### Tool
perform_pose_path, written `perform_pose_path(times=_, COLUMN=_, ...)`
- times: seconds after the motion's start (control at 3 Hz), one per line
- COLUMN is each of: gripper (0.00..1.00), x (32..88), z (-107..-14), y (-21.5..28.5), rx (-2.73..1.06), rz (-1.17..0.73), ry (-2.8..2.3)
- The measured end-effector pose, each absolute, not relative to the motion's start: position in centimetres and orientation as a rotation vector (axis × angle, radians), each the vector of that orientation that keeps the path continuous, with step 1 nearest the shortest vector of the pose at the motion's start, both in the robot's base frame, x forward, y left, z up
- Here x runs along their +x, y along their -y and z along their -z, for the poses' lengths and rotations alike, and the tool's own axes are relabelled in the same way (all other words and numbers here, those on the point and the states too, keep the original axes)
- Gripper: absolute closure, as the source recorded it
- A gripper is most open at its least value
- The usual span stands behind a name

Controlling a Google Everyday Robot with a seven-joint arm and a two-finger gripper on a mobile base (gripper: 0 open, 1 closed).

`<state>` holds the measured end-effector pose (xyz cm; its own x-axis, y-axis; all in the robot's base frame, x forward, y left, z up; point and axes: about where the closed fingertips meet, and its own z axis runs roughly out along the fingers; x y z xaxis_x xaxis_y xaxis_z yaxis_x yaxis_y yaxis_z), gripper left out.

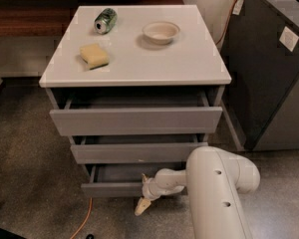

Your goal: Place sponge into bottom drawer

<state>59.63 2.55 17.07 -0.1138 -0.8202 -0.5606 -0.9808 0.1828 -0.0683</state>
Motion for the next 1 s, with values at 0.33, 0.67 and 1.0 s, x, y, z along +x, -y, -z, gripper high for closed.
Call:
perform_pose_path(times=0.33, gripper=0.0, x=59.63, z=-17.08, y=-2.55, rx=-1.686, rz=-0.444, ry=-1.986)
perform_pose_path(times=0.67, gripper=0.0, x=59.63, z=-17.08, y=-2.55, rx=-1.686, rz=-0.444, ry=-1.986)
perform_pose_path(times=1.0, gripper=0.0, x=59.02, z=-17.24, y=-2.88, rx=-1.684, rz=-0.461, ry=-1.98)
